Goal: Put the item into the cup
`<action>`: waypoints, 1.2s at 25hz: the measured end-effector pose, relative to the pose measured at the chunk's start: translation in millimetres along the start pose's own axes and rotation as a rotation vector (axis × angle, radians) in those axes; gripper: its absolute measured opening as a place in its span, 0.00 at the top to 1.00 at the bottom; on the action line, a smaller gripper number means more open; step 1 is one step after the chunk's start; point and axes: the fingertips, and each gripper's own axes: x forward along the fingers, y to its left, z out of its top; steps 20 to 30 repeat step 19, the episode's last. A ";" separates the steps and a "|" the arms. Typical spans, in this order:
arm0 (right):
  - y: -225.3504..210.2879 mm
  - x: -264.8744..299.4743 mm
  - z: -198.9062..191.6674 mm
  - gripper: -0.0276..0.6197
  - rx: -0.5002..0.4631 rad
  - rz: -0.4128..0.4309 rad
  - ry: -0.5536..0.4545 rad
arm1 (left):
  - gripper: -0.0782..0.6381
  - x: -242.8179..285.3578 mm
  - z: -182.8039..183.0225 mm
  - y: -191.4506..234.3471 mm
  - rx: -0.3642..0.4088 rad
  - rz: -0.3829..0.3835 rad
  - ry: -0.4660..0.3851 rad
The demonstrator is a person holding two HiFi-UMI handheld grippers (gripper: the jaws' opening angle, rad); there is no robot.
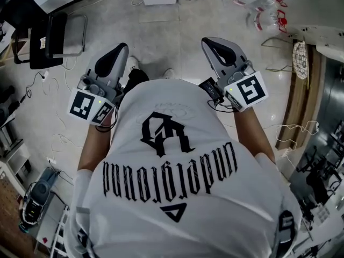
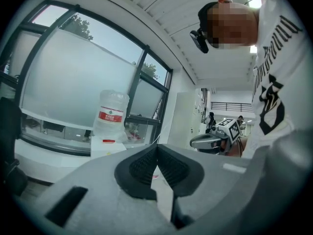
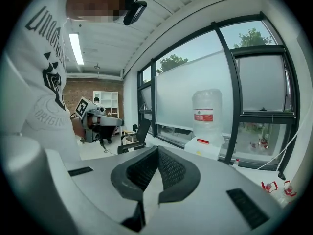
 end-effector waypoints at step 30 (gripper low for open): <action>-1.2 -30.1 -1.3 0.94 -0.004 0.017 -0.032 | 0.87 4.7 -2.1 -33.3 0.005 0.009 0.003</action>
